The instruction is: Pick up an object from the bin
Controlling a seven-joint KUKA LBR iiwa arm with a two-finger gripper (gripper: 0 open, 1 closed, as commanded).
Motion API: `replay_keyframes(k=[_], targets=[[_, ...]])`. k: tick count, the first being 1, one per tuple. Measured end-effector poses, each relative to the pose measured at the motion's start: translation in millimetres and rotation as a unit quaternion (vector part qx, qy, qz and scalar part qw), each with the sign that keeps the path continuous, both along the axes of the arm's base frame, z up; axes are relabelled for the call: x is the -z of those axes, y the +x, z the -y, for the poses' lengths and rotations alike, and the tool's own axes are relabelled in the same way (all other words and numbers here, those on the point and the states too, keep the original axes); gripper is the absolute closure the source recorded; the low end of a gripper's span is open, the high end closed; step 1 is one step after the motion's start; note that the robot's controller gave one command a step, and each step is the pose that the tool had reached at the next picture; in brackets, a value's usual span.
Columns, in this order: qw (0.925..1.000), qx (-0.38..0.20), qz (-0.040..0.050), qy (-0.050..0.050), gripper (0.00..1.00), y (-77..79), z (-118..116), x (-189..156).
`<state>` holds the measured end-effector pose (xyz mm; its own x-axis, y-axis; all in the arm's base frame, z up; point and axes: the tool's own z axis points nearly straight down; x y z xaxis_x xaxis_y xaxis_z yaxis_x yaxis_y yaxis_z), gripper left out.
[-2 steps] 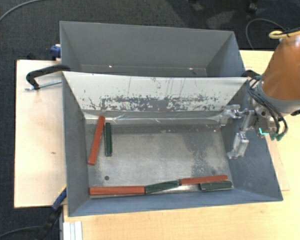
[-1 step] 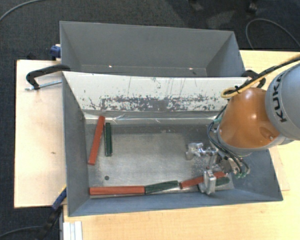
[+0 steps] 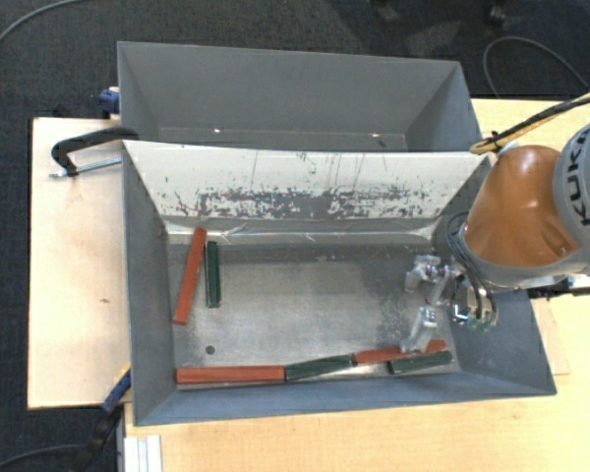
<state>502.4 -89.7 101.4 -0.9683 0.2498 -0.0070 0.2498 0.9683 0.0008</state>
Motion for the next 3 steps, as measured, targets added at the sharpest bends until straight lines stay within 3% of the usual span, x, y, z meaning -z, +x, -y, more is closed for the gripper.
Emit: replay_keyframes(k=[1,2,3], targets=[[0.9923,-0.124,-0.003,0.001,0.0,-7.5,-56,1],[0.9711,-0.239,-0.0038,0.0,0.0,-7.1,-7,31],[0.9971,-0.076,-0.0033,0.001,0.0,-9.4,-49,31]])
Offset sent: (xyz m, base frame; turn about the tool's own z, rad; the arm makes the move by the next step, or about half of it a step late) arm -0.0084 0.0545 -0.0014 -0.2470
